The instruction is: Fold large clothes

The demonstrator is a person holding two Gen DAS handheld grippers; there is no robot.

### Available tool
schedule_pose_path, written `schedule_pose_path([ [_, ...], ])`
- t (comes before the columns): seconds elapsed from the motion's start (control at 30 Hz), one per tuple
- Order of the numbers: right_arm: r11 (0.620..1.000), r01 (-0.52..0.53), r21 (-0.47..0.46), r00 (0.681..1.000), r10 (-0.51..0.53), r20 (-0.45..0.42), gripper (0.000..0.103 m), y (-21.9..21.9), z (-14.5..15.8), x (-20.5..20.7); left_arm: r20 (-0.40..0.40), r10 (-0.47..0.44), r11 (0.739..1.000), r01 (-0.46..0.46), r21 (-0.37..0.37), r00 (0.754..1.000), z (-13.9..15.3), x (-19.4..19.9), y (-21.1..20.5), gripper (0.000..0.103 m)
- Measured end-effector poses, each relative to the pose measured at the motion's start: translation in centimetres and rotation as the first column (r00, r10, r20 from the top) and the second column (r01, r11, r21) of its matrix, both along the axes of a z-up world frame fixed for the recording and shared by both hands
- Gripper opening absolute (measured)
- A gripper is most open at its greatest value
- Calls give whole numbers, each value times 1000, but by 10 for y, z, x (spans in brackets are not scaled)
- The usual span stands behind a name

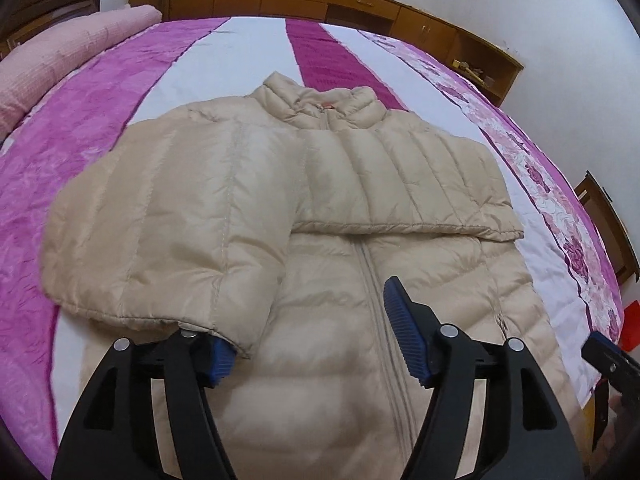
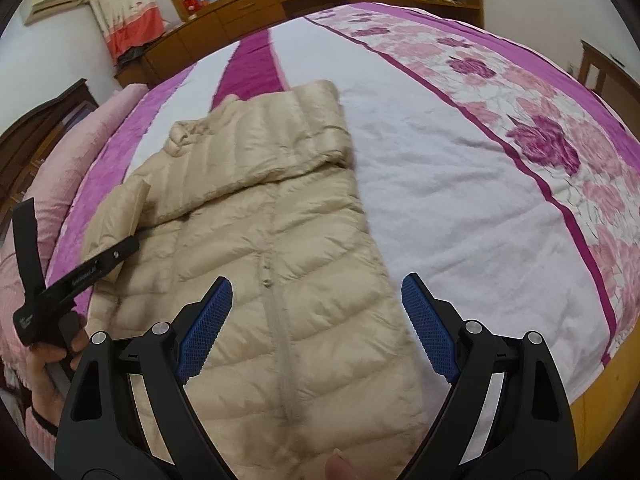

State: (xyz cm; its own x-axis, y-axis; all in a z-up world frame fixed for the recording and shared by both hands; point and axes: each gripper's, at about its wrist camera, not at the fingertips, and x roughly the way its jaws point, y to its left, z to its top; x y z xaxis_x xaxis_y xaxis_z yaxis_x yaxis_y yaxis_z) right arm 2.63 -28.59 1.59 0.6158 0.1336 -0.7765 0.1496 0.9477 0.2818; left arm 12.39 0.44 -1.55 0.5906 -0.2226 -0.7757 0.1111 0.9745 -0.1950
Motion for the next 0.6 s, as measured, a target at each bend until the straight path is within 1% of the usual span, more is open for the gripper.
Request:
schedule_pose_path([
  [0.03,1000,-13,6,1000,13,3,86,6,2,3,-17,-3,1000,3,-1,1000,1,-2,4,69],
  [0.1,999,-34,12,999,34,10,86,14,4,7,-49,-14,1000,13,-17,999,2,-2,8,77],
  [0.2,998,-67,14,997,67,24,86,29,8,11,-101,-16,999,12,-38,995,1,-4,15,82],
  [0.3,996,-92,17,995,92,32,86,41,11,13,-140,-10,1000,10,-3,990,-3,-9,18,85],
  [0.37,994,-108,10,993,108,36,86,48,12,14,-163,8,999,-2,33,987,-7,-12,22,86],
  [0.4,994,-112,9,993,111,37,86,49,12,14,-171,31,998,-21,59,985,-10,-15,26,87],
  [0.47,993,-118,11,992,118,35,86,53,11,15,-159,74,995,-62,77,985,-12,-19,35,90],
  [0.57,991,-130,15,991,129,27,86,57,9,16,-149,111,994,-107,35,983,-13,-28,51,94],
  [0.6,990,-137,15,990,137,25,86,60,9,17,-147,118,993,-115,26,982,-13,-30,55,94],
])
